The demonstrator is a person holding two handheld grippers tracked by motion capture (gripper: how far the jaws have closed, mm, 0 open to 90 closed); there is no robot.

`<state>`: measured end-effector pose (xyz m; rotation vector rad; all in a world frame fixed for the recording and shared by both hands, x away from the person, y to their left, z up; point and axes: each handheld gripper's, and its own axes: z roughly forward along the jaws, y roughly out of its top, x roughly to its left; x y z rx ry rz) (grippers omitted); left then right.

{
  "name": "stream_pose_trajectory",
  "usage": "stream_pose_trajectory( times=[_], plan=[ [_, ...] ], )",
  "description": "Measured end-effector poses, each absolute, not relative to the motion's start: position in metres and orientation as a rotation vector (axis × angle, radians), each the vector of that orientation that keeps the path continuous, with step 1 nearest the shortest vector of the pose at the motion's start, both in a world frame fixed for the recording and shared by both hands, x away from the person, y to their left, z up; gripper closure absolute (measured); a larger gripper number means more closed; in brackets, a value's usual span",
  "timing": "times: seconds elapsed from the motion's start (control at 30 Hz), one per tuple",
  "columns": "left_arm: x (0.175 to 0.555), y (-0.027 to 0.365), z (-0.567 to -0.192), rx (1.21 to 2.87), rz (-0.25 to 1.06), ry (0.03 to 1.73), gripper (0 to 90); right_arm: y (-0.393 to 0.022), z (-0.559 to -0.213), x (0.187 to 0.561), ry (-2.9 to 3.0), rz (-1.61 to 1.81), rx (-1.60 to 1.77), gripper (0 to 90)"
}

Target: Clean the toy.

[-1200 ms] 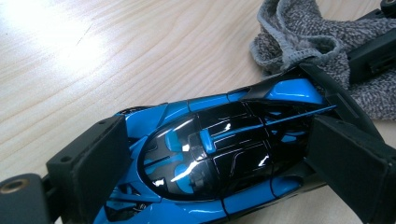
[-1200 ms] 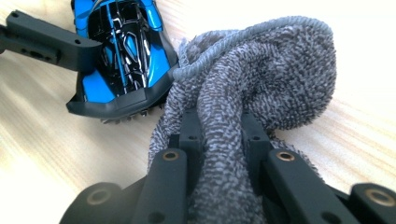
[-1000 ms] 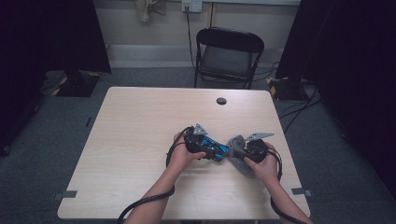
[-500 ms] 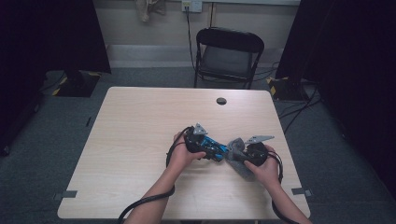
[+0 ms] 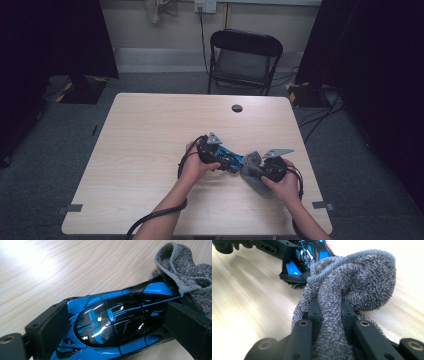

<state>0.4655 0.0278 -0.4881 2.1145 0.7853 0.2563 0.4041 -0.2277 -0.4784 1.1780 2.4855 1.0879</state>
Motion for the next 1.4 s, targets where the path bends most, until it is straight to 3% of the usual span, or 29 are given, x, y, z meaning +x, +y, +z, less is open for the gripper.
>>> stream_pose_trajectory(
  times=[1.4],
  plan=[
    [0.465,0.028,-0.488,2.112,0.259,0.782,5.9,-0.189,-0.473,0.374,2.664,1.173,0.972,76.3]
  ],
)
